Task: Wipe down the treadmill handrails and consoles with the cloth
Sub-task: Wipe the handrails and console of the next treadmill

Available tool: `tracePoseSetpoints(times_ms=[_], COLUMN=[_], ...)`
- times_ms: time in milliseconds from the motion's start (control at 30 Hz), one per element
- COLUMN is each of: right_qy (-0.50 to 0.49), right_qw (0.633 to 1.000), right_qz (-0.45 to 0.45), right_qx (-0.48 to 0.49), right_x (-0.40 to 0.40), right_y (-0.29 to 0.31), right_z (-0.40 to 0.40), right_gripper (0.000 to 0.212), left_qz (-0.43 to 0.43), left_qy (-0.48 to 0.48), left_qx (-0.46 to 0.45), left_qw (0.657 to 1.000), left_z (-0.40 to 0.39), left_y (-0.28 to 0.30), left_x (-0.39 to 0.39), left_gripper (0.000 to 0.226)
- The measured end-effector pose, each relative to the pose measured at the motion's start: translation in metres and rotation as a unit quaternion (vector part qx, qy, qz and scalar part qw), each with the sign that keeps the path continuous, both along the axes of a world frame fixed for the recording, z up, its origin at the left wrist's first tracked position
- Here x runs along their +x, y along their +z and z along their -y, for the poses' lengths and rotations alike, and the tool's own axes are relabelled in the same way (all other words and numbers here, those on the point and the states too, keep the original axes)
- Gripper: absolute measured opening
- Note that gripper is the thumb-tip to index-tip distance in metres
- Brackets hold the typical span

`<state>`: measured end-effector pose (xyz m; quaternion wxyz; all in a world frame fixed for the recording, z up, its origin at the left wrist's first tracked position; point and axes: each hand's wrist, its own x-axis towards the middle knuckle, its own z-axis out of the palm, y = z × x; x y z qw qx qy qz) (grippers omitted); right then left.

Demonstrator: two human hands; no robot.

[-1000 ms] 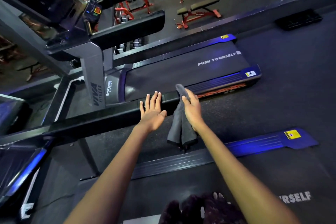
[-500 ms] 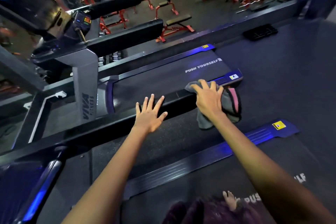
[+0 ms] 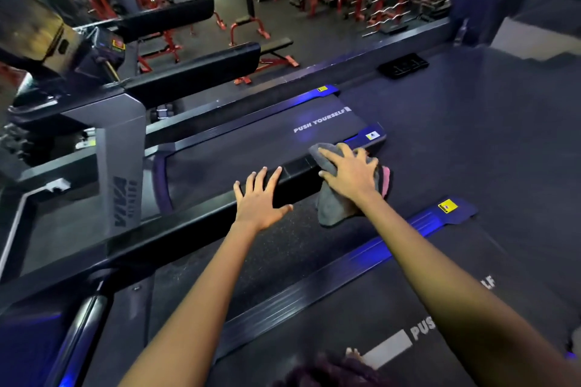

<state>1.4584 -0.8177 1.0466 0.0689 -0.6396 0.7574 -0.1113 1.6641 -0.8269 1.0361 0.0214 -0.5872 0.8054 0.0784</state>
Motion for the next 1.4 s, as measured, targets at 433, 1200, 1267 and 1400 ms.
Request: tracePoseSetpoints(times_ms=[433, 1200, 1267, 1400], right_qy=[-0.118, -0.251, -0.309, -0.350], right_qw=[0.988, 0.766, 0.717, 0.701], right_qz=[0.096, 0.546, 0.564, 0.554], right_qx=[-0.015, -0.230, -0.267, -0.282], right_x=[0.041, 0.142, 0.157, 0.178], right_y=[-0.021, -0.071, -0.069, -0.072], right_z=[-0.005, -0.033, -0.026, -0.016], right_gripper=[0.080, 0.058, 0.056, 0.039], left_qz=[0.031, -0.005, -0.024, -0.038], left_qy=[-0.038, -0.311, -0.310, -0.318], left_qx=[-0.026, -0.063, -0.059, -0.060], left_qw=[0.998, 0.948, 0.948, 0.945], left_z=[0.005, 0.042, 0.043, 0.043], left_y=[0.000, 0.002, 0.000, 0.000], left_x=[0.009, 0.074, 0.076, 0.075], left_gripper=[0.081, 0.075, 0.077, 0.084])
